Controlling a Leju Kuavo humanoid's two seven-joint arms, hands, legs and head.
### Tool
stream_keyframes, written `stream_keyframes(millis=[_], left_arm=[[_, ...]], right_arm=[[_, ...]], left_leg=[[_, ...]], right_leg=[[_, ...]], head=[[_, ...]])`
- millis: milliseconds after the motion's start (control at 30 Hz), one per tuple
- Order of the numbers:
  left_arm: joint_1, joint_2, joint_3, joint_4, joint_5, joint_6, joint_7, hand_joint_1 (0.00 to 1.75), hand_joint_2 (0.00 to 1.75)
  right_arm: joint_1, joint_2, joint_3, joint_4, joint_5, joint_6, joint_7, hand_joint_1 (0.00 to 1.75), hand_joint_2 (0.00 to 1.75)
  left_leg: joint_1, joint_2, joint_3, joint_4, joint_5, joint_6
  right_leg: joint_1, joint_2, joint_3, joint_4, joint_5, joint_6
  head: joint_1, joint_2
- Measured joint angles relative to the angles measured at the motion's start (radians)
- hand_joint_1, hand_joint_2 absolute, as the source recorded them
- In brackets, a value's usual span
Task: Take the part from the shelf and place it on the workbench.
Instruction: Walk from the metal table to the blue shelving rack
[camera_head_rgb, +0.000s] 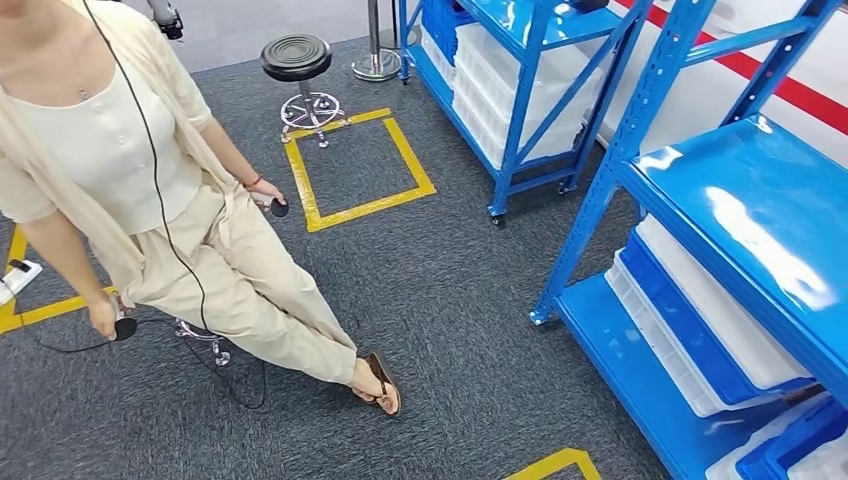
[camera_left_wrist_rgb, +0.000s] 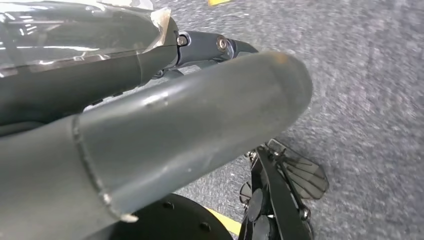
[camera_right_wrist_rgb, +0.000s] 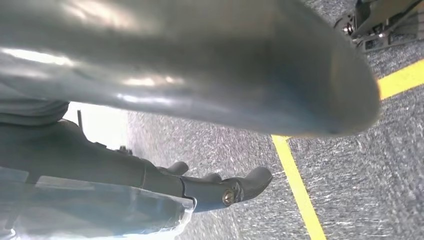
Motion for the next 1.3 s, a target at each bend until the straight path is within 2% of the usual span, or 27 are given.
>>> stream_keyframes(millis=[33,100,167,233,267,333,400,467,500,533,600,633,667,700,733,767,833,900,933,967,1000,1033,1067,1133,1200,1267,1300], left_arm=[[0.000,0.000,0.000,0.000,0.000,-0.005,-0.006,0.00,0.00],[0.000,0.001,0.000,0.000,0.000,-0.009,-0.015,0.00,0.00],[-0.001,0.001,-0.001,0.000,0.001,-0.008,-0.024,0.00,0.00],[-0.003,0.000,-0.001,0.000,0.002,-0.008,-0.031,0.00,0.00],[-0.005,0.000,-0.001,0.000,0.003,-0.008,-0.034,0.00,0.00],[-0.006,-0.002,-0.001,0.000,0.006,-0.008,-0.037,0.00,0.00],[-0.005,-0.003,-0.001,0.000,0.007,-0.008,-0.038,0.00,0.00],[-0.004,-0.003,-0.001,0.000,0.007,-0.008,-0.039,0.00,0.00],[-0.004,-0.003,-0.001,0.000,0.007,-0.009,-0.040,0.00,0.00],[-0.004,-0.004,-0.001,0.000,0.007,-0.009,-0.041,0.00,0.00],[-0.005,-0.004,-0.001,0.000,0.007,-0.010,-0.044,0.00,0.00],[-0.005,-0.005,-0.001,0.000,0.007,-0.010,-0.045,0.00,0.00],[-0.005,-0.004,-0.001,0.000,0.008,-0.010,-0.045,0.00,0.00],[-0.006,-0.004,-0.001,0.000,0.008,-0.010,-0.046,0.00,0.00],[-0.009,-0.005,-0.001,0.000,0.009,-0.010,-0.047,0.00,0.00],[-0.011,-0.006,-0.001,0.000,0.010,-0.010,-0.048,0.00,0.00],[-0.014,-0.007,-0.001,0.000,0.011,-0.010,-0.049,0.00,0.00],[-0.012,-0.008,-0.001,0.000,0.011,-0.010,-0.049,0.00,0.00],[-0.011,-0.008,-0.001,0.000,0.012,-0.010,-0.049,0.00,0.00],[-0.010,-0.008,-0.001,0.000,0.013,-0.009,-0.049,0.00,0.00],[-0.010,-0.007,-0.001,0.000,0.014,-0.009,-0.048,0.00,0.00],[-0.009,-0.007,-0.001,0.000,0.015,-0.009,-0.048,0.00,0.00],[-0.009,-0.007,-0.001,0.000,0.015,-0.009,-0.048,0.00,0.00],[-0.010,-0.007,-0.001,0.000,0.015,-0.009,-0.048,0.00,0.00],[-0.010,-0.007,-0.001,0.000,0.017,-0.009,-0.048,0.00,0.00],[-0.012,-0.007,-0.001,0.000,0.019,-0.008,-0.048,0.00,0.00],[-0.012,-0.007,-0.001,0.000,0.019,-0.008,-0.049,0.00,0.00]], right_arm=[[0.001,-0.001,0.000,0.000,0.000,0.000,-0.005,0.00,0.00],[-0.002,-0.002,-0.002,0.000,0.000,0.000,-0.015,0.00,0.00],[-0.006,-0.002,-0.005,0.000,-0.001,0.000,-0.025,0.00,0.00],[-0.008,-0.003,-0.008,0.000,-0.001,0.000,-0.033,0.00,0.00],[-0.007,-0.004,-0.010,0.000,-0.001,0.000,-0.036,0.00,0.00],[-0.008,-0.005,-0.014,0.000,-0.001,-0.001,-0.039,0.00,0.00],[-0.010,-0.006,-0.015,0.000,-0.002,-0.001,-0.041,0.00,0.00],[-0.010,-0.007,-0.015,0.000,-0.002,-0.001,-0.042,0.00,0.00],[-0.009,-0.008,-0.016,0.000,-0.002,-0.001,-0.043,0.00,0.00],[-0.008,-0.009,-0.016,0.000,-0.002,-0.001,-0.046,0.00,0.00],[-0.009,-0.011,-0.016,0.000,-0.002,-0.001,-0.051,0.00,0.00],[-0.010,-0.012,-0.016,-0.001,-0.002,-0.001,-0.054,0.00,0.00],[-0.012,-0.013,-0.016,-0.001,-0.001,-0.001,-0.057,0.00,0.00],[-0.012,-0.013,-0.016,-0.001,0.000,-0.001,-0.059,0.00,0.00],[-0.012,-0.013,-0.016,-0.001,0.002,-0.001,-0.061,0.00,0.00],[-0.011,-0.014,-0.016,-0.001,0.005,-0.001,-0.063,0.00,0.00],[-0.012,-0.015,-0.016,-0.001,0.009,-0.001,-0.066,0.00,0.00],[-0.013,-0.014,-0.016,-0.001,0.011,-0.002,-0.068,0.00,0.00],[-0.014,-0.013,-0.016,-0.001,0.012,-0.002,-0.069,0.00,0.00],[-0.014,-0.013,-0.016,-0.001,0.013,-0.002,-0.070,0.00,0.00],[-0.013,-0.013,-0.016,-0.001,0.014,-0.002,-0.071,0.00,0.00],[-0.012,-0.014,-0.016,-0.001,0.014,-0.002,-0.071,0.00,0.00],[-0.011,-0.014,-0.016,-0.001,0.014,-0.002,-0.071,0.00,0.00],[-0.012,-0.013,-0.016,-0.001,0.015,-0.002,-0.071,0.00,0.00],[-0.014,-0.012,-0.016,-0.001,0.016,-0.002,-0.071,0.00,0.00],[-0.012,-0.013,-0.016,-0.001,0.016,-0.002,-0.071,0.00,0.00],[-0.011,-0.014,-0.016,-0.001,0.016,-0.002,-0.071,0.00,0.00]], left_leg=[[0.001,-0.005,0.018,-0.044,0.035,0.001],[0.006,-0.042,0.074,-0.173,0.101,0.004],[0.006,-0.071,0.101,-0.243,0.122,0.010],[0.000,-0.057,0.100,-0.251,0.124,0.023],[-0.001,-0.045,0.101,-0.257,0.130,0.032],[-0.001,-0.020,0.103,-0.271,0.143,0.049],[-0.003,0.008,0.100,-0.275,0.147,0.056],[-0.005,0.038,0.096,-0.275,0.147,0.056],[-0.005,0.052,0.095,-0.274,0.146,0.055],[-0.004,0.065,0.096,-0.274,0.146,0.053],[-0.005,0.087,0.099,-0.271,0.141,0.044],[-0.007,0.097,0.102,-0.268,0.136,0.036],[-0.009,0.105,0.106,-0.267,0.133,0.029],[-0.010,0.114,0.110,-0.267,0.130,0.021],[-0.008,0.123,0.115,-0.268,0.127,0.015],[-0.004,0.120,0.119,-0.266,0.123,0.009],[0.003,0.077,0.107,-0.226,0.088,-0.002],[0.005,0.020,0.057,-0.111,0.020,-0.004],[0.005,0.008,0.025,-0.045,-0.009,-0.003],[0.005,0.003,0.000,0.002,-0.022,-0.001],[0.005,0.001,-0.011,0.016,-0.014,0.002],[0.005,-0.002,-0.004,-0.009,0.013,0.006],[0.005,-0.012,0.018,-0.064,0.053,0.010],[0.006,-0.057,0.070,-0.190,0.117,0.018],[0.003,-0.084,0.090,-0.245,0.132,0.022],[-0.001,-0.065,0.093,-0.255,0.135,0.030],[-0.002,-0.053,0.096,-0.262,0.140,0.036]], right_leg=[[0.001,0.015,0.001,0.002,0.000,0.000],[0.004,0.040,-0.002,0.010,0.000,0.003],[0.007,0.061,-0.012,0.014,0.002,0.012],[0.006,0.081,-0.025,0.011,0.009,0.028],[0.006,0.078,-0.031,0.014,0.009,0.034],[0.006,0.035,-0.061,0.067,-0.022,0.035],[0.003,-0.012,-0.121,0.191,-0.086,0.028],[-0.003,-0.022,-0.163,0.288,-0.122,0.035],[-0.006,-0.026,-0.156,0.285,-0.118,0.045],[-0.010,-0.033,-0.128,0.241,-0.100,0.057],[-0.016,-0.077,-0.045,0.100,-0.055,0.075],[-0.014,-0.099,-0.014,0.048,-0.038,0.074],[-0.012,-0.113,0.002,0.021,-0.030,0.068],[-0.009,-0.116,0.003,0.014,-0.028,0.059],[-0.007,-0.103,0.002,0.013,-0.027,0.051],[-0.010,-0.092,0.002,0.011,-0.026,0.043],[-0.015,-0.069,0.006,0.008,-0.022,0.028],[-0.014,-0.045,0.007,0.008,-0.018,0.017],[-0.011,-0.032,0.006,0.008,-0.017,0.013],[-0.008,-0.017,0.006,0.008,-0.016,0.012],[-0.006,-0.003,0.006,0.009,-0.016,0.011],[-0.005,0.013,0.008,0.009,-0.016,0.011],[-0.005,0.027,0.010,0.009,-0.016,0.012],[-0.002,0.052,0.010,0.011,-0.016,0.014],[-0.001,0.072,0.002,0.011,-0.013,0.023],[-0.003,0.088,-0.010,0.009,-0.009,0.039],[-0.002,0.078,-0.017,0.015,-0.012,0.043]], head=[[0.000,0.000],[0.000,0.000],[0.001,0.000],[0.002,0.000],[0.002,0.000],[0.005,0.000],[0.008,0.000],[0.008,0.000],[0.009,0.000],[0.009,0.000],[0.011,0.000],[0.011,0.000],[0.010,0.000],[0.009,0.000],[0.007,0.000],[0.006,0.000],[0.005,0.000],[0.004,0.000],[0.004,0.000],[0.004,0.000],[0.004,0.000],[0.004,0.000],[0.003,0.000],[0.004,0.000],[0.004,0.000],[0.004,0.000],[0.005,0.000]])
